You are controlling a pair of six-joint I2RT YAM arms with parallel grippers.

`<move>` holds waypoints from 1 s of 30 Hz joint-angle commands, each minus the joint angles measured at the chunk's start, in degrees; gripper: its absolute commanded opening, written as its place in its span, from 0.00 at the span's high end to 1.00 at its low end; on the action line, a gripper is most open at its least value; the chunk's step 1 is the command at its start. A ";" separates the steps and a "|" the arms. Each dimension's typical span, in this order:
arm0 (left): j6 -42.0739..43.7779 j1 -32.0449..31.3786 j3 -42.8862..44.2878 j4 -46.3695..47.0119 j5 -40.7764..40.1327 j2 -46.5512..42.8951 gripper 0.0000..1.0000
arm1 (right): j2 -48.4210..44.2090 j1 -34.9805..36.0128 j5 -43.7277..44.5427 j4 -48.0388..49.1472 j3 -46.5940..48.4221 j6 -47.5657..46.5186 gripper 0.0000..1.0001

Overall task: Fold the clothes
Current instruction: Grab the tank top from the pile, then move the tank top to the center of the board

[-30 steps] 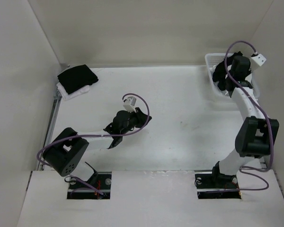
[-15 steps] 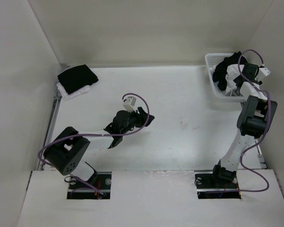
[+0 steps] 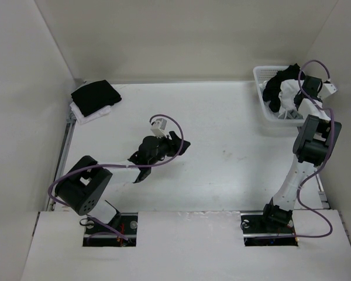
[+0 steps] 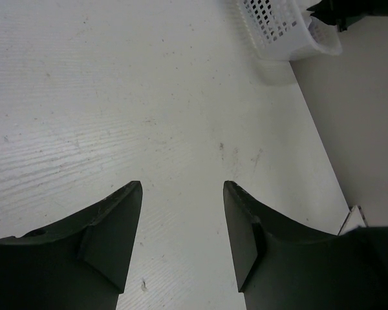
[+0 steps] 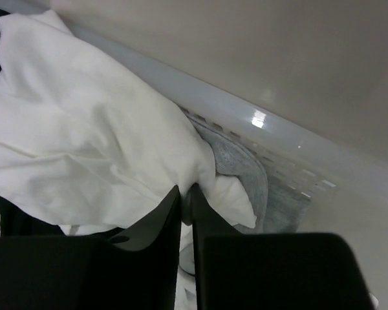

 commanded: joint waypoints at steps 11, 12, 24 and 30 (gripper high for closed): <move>-0.78 0.23 -1.46 5.99 1.22 -0.94 0.48 | -34.32 9.15 -3.48 23.67 -20.77 0.57 0.97; -0.78 0.31 -1.64 6.08 0.96 -1.20 0.48 | -36.80 10.82 -4.62 24.30 -21.74 0.48 0.97; -6.13 10.49 -6.99 0.99 -5.28 -14.36 0.46 | -63.43 41.30 -25.20 20.96 -31.80 -0.41 0.91; -11.94 23.50 -14.46 -8.06 -6.08 -26.68 0.39 | -58.91 44.70 -22.55 24.58 -57.84 5.39 0.41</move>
